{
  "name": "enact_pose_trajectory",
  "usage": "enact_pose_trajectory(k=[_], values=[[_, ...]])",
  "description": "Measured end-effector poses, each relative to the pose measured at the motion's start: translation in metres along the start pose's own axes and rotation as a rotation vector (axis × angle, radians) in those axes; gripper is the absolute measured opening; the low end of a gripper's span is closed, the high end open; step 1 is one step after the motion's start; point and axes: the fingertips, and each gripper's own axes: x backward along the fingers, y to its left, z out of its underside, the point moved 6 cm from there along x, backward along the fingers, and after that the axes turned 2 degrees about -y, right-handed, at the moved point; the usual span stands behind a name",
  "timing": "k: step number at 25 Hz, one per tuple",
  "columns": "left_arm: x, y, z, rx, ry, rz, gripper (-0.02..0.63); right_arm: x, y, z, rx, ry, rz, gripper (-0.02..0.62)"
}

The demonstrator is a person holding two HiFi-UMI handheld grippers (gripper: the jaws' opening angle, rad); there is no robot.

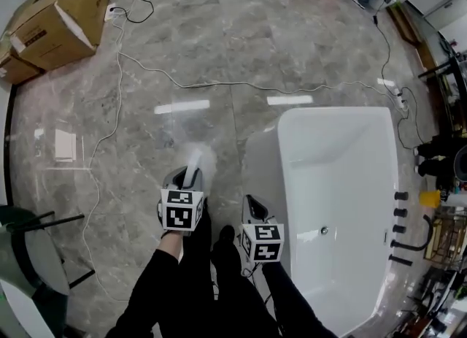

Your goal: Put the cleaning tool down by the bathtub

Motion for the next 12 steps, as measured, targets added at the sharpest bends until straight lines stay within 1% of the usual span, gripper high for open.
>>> enact_pose_trajectory(k=[5, 8, 12], values=[[-0.059, 0.023, -0.001, -0.053, 0.040, 0.034, 0.097, -0.062, -0.008, 0.000, -0.052, 0.019, 0.016, -0.001], [-0.092, 0.032, 0.002, -0.081, 0.058, 0.055, 0.097, -0.101, -0.013, 0.000, -0.049, 0.029, 0.024, -0.002], [-0.128, 0.043, 0.011, -0.093, 0.069, 0.071, 0.097, -0.148, -0.021, 0.006, -0.031, 0.038, 0.025, 0.000]])
